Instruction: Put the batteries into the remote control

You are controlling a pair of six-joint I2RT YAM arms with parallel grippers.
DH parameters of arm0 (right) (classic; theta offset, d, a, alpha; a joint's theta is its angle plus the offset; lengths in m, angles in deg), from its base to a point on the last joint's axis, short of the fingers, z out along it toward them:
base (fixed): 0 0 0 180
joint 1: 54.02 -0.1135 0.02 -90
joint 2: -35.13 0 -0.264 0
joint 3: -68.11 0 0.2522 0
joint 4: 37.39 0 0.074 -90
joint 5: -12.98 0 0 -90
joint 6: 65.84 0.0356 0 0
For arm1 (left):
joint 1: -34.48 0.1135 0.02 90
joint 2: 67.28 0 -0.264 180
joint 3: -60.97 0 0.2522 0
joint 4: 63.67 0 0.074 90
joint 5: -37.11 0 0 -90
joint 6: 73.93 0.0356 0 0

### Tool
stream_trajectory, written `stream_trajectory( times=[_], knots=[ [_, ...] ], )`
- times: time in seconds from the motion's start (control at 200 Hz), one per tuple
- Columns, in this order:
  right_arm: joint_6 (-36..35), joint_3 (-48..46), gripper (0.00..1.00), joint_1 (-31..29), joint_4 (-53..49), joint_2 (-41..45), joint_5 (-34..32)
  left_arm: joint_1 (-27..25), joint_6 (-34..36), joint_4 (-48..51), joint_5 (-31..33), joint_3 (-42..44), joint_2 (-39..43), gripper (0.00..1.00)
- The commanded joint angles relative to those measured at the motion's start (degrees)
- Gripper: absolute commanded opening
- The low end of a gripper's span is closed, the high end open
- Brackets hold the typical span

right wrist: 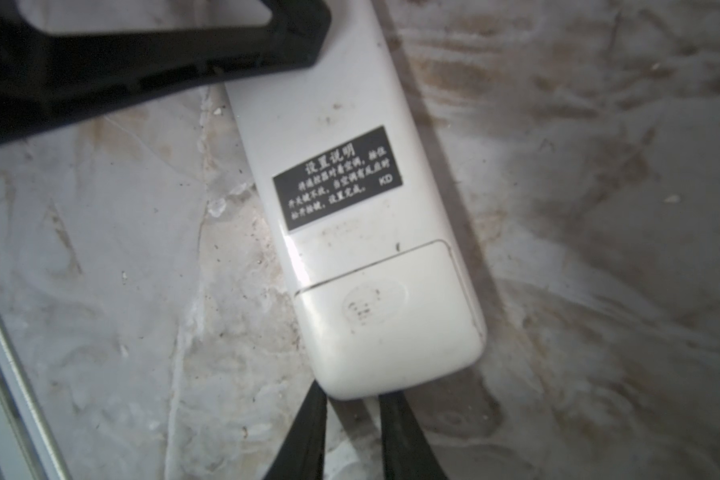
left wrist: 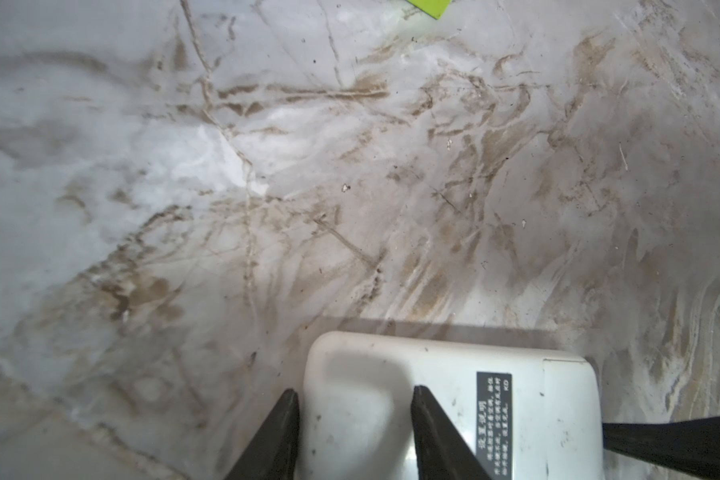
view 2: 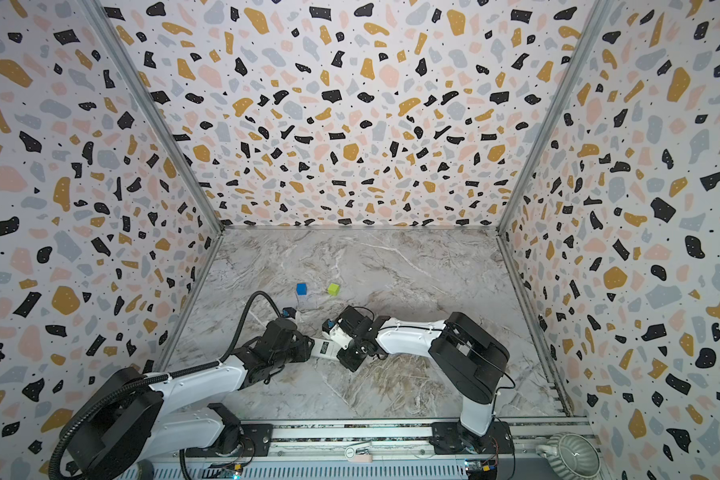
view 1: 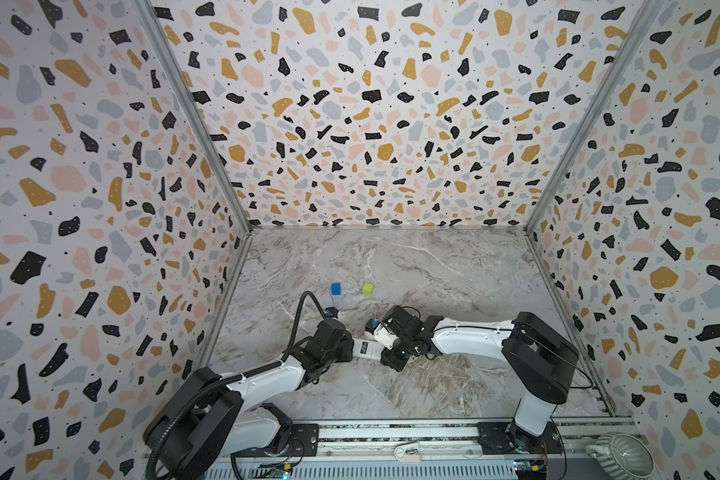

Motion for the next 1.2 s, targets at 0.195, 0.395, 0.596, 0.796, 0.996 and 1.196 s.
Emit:
stream_trajectory(
  times=[0.195, 0.395, 0.596, 0.796, 0.996, 1.196],
  knots=[
    [-0.3, -2.0, 0.36, -1.4, 5.5, 0.9, 1.2, -0.9, 0.2, 2.0, -3.3, 1.0, 0.0, 0.45],
    [-0.3, -6.1, 0.56, -0.1, 3.8, 6.9, -1.4, -0.9, 0.6, 2.8, -2.8, -0.2, -0.3, 0.45],
    [-3.1, -8.3, 0.64, 2.8, 3.0, 11.3, -2.3, -0.8, 1.2, 3.9, -2.1, -1.5, 0.8, 0.45],
    [-8.1, -6.4, 0.77, 2.4, 7.2, 10.1, 0.2, -0.8, 2.3, 5.7, -2.1, -3.9, 3.8, 0.54],
    [-12.2, -1.4, 0.84, 2.5, 7.5, 4.8, -0.5, 0.1, 2.0, 8.8, -1.2, -3.9, 7.0, 0.62],
    [-15.6, 1.1, 0.86, 2.4, 7.3, 0.8, -1.6, 2.7, -0.4, 7.2, -3.4, -1.4, 10.9, 0.69]
  ],
)
